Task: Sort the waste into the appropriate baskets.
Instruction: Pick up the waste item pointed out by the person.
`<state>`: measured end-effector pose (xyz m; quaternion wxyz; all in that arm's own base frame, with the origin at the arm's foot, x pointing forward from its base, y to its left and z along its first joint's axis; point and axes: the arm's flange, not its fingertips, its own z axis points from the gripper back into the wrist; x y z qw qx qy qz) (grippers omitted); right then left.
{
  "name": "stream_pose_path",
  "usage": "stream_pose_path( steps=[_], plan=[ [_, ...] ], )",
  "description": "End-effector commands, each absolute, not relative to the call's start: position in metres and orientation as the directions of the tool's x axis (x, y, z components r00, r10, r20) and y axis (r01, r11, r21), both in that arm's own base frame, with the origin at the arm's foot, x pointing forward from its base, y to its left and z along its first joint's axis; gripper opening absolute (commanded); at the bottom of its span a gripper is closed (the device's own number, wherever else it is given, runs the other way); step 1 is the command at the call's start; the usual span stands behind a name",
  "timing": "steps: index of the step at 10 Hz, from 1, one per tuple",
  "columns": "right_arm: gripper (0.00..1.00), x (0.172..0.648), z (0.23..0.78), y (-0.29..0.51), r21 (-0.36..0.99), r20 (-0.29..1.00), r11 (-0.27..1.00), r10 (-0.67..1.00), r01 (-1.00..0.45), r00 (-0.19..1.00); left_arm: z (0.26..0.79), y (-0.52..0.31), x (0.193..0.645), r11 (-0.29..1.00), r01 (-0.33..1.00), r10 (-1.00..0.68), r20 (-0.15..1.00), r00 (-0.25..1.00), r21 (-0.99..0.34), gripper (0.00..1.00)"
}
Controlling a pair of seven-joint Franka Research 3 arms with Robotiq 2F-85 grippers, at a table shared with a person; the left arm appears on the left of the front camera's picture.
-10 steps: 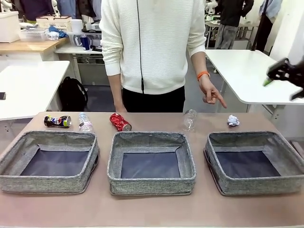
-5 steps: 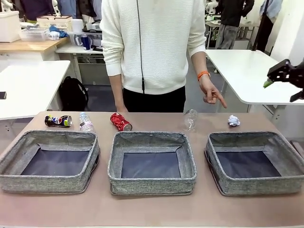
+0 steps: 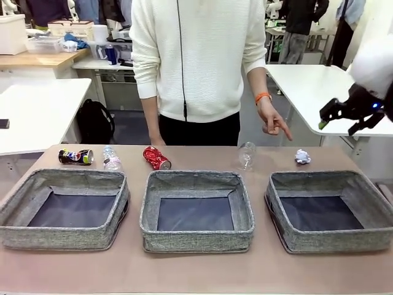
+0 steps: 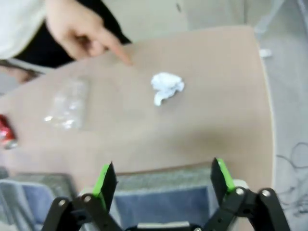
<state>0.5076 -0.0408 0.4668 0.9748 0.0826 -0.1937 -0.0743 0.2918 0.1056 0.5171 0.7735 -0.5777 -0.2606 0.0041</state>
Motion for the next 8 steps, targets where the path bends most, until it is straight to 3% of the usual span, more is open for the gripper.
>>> stream_pose_path(
  steps=[1, 3, 8],
  plan=[
    [1.00, 0.554, 0.448, -0.043, 0.114, 0.347, 0.991, -0.110, 0.074, 0.931, 0.519, 0.104, 0.293, 0.325, 0.321, 0.308, 0.420, 0.854, -0.890, 1.00],
    [1.00, 0.592, 0.404, -0.043, 0.157, 0.330, 0.988, -0.051, -0.002, 0.943, 0.519, 0.104, 0.293, 0.325, 0.321, 0.308, 0.420, 0.854, -0.890, 1.00],
    [1.00, 0.631, 0.340, -0.039, 0.192, 0.273, 0.981, -0.045, -0.009, 0.961, 0.519, 0.104, 0.293, 0.325, 0.321, 0.308, 0.420, 0.854, -0.890, 1.00]
  ],
)
